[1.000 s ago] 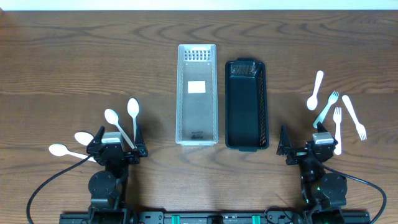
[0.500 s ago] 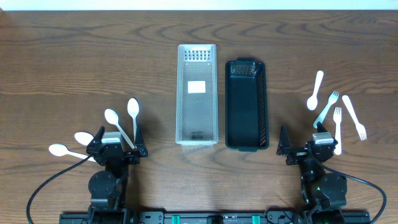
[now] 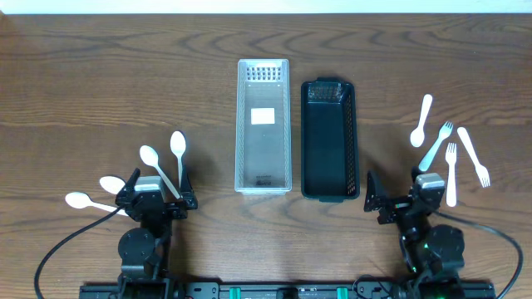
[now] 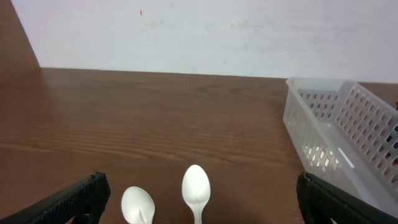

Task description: Pack container

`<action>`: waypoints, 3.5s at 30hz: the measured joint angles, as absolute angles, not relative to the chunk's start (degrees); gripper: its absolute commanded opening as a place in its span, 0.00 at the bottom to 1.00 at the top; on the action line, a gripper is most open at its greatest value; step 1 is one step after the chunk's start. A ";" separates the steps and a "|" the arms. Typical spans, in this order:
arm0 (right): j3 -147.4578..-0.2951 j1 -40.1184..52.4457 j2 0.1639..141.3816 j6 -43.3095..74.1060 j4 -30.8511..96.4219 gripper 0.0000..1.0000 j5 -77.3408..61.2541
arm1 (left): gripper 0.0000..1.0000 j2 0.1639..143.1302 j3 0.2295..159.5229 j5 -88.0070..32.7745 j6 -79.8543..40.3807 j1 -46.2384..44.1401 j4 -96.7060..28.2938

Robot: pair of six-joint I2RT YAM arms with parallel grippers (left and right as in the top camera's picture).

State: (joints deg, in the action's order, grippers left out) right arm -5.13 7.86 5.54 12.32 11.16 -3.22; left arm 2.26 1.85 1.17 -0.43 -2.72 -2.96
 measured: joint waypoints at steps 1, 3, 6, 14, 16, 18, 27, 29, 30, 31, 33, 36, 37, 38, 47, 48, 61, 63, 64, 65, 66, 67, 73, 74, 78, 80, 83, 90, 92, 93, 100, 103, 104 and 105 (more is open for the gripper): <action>-6.87 7.86 7.11 12.51 12.78 0.99 -3.14 | 0.98 2.26 2.31 1.15 -1.15 -2.72 -4.08; -11.79 7.81 11.60 12.58 15.81 0.99 -2.79 | 0.98 2.33 3.92 1.15 -2.48 -2.72 -7.99; -20.84 7.33 20.29 12.27 19.90 0.99 -2.57 | 0.98 3.46 7.66 0.99 -3.57 -2.72 -15.66; -49.47 2.20 50.00 10.52 38.76 0.99 -2.70 | 0.98 17.28 29.32 0.75 -4.58 -2.72 -27.77; -57.58 0.16 58.02 9.69 45.87 0.99 -3.64 | 0.98 22.52 34.61 0.73 -4.69 -2.72 -31.59; -65.76 -1.74 66.13 8.88 52.82 0.99 -4.49 | 0.98 27.86 38.98 0.60 -4.71 -2.72 -35.53; -84.33 -5.56 87.29 5.85 58.57 0.99 -4.71 | 0.98 44.14 46.39 0.36 -4.71 -2.72 -40.88; -86.48 -6.68 91.26 5.85 58.72 0.99 -4.56 | 0.98 45.93 46.39 0.36 -4.71 -2.72 -41.17; -87.57 -7.33 93.65 5.85 58.83 0.99 -4.43 | 0.98 46.59 46.39 0.36 -4.71 -2.72 -41.19; -88.60 -8.03 96.25 5.87 58.83 0.99 -4.29 | 0.98 47.11 46.39 0.36 -4.71 -2.72 -41.25; -89.58 -9.19 100.73 5.87 58.67 0.99 -3.99 | 0.98 47.86 46.39 0.36 -4.71 -2.72 -41.30; -89.84 -10.37 106.21 5.87 57.78 0.99 -3.55 | 0.98 48.49 46.39 0.36 -4.71 -2.72 -41.34; -89.84 -10.59 107.70 5.87 57.45 0.99 -3.36 | 0.98 48.62 46.39 0.36 -4.71 -2.72 -41.32; -89.86 -10.76 109.40 5.85 57.08 0.99 -3.22 | 0.98 48.69 46.39 0.36 -4.71 -2.72 -41.34; -89.95 -10.81 119.81 5.85 54.98 0.99 -0.51 | 0.98 48.86 46.39 0.38 -4.71 -2.72 -41.34; -89.95 -10.81 120.49 5.85 54.76 0.99 0.10 | 0.98 48.86 46.39 0.38 -4.71 -2.72 -41.34; -89.95 -10.81 122.52 6.72 51.20 0.99 3.03 | 0.98 48.86 46.39 0.36 -4.71 -2.72 -41.41; -89.95 -10.81 122.52 6.81 50.74 0.99 3.07 | 0.98 48.86 46.39 0.36 -4.71 -2.72 -41.43; -89.95 -10.81 122.52 6.87 50.48 0.99 3.09 | 0.98 48.86 46.39 0.36 -4.71 -2.72 -41.43; -89.95 -10.81 122.52 6.96 50.30 0.98 3.09 | 0.98 48.86 46.39 0.36 -4.71 -2.72 -41.43; -89.95 -10.81 122.52 6.98 50.24 0.98 3.09 | 0.98 48.86 46.39 0.36 -4.71 -2.72 -41.43; -89.95 -10.81 122.52 6.98 50.17 0.98 3.11 | 0.98 48.86 46.39 0.36 -4.71 -2.72 -41.45; -89.91 -10.81 122.52 7.01 49.39 0.98 3.22 | 0.98 48.86 46.39 0.36 -4.71 -2.72 -41.56; -89.84 -10.81 122.52 6.98 48.93 0.98 3.22 | 0.98 48.86 46.39 0.36 -4.71 -2.72 -41.56; -88.60 -10.81 122.52 7.01 47.20 0.98 3.16 | 0.98 48.86 46.39 0.36 -4.71 -2.72 -41.56; -87.88 -10.81 122.52 7.01 46.98 0.96 3.07 | 0.98 48.86 46.39 0.36 -4.71 -2.72 -41.56; -87.11 -10.81 122.52 7.11 46.78 0.91 3.03 | 0.98 48.86 46.39 0.36 -4.71 -2.72 -41.56; -86.32 -10.81 122.48 7.44 45.54 0.66 1.93 | 0.98 48.86 46.39 0.36 -4.71 -2.72 -41.56; -85.91 -10.81 122.30 7.86 45.15 0.57 1.56 | 0.98 48.86 46.39 0.36 -4.71 -2.72 -41.56; -85.67 -10.81 122.17 8.16 45.06 0.56 1.48 | 0.98 48.86 46.39 0.36 -4.71 -2.72 -41.56; -84.64 -10.81 121.62 9.08 44.60 0.36 1.50 | 0.98 48.86 46.39 0.36 -4.71 -2.72 -41.60; -84.51 -10.81 121.51 8.99 44.53 0.27 1.52 | 0.98 48.86 46.39 0.36 -4.71 -2.72 -41.78; -84.51 -10.81 121.51 8.95 44.51 0.26 1.52 | 0.98 48.86 46.39 0.36 -4.71 -2.72 -41.85; -84.49 -10.81 121.49 9.08 44.49 0.25 1.54 | 0.98 48.86 46.39 0.36 -4.71 -2.72 -41.85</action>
State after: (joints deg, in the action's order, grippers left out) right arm -84.49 -10.81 121.49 9.08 44.49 1.54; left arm 48.86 46.39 0.36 -4.71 -2.72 -41.85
